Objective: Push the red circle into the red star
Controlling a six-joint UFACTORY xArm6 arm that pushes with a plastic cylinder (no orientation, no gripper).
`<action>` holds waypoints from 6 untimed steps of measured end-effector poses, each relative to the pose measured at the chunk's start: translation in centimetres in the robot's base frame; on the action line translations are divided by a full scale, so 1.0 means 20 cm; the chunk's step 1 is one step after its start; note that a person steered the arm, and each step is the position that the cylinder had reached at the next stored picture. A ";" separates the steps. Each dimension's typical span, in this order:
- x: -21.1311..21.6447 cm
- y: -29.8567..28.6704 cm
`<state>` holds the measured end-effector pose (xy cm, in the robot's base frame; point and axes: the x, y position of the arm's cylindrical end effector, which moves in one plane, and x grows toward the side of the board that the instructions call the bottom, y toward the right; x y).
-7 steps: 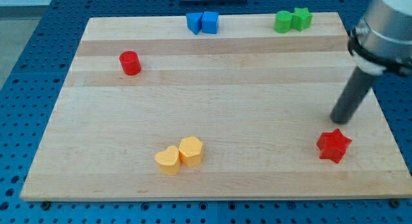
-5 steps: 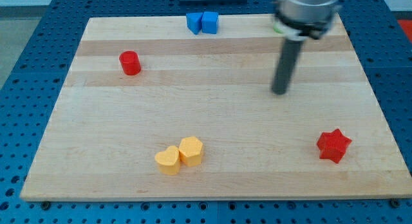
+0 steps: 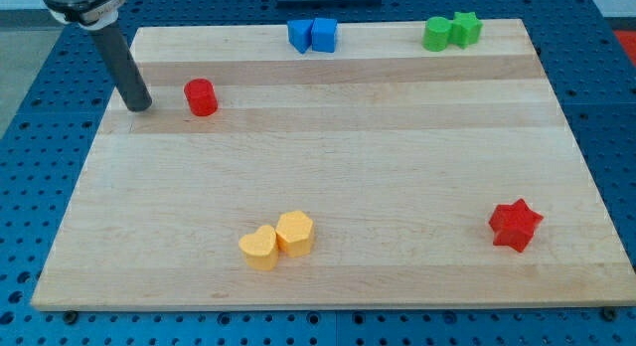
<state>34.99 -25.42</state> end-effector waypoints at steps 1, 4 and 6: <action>0.00 0.31; 0.12 1.29; -0.08 0.86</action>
<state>33.44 -8.15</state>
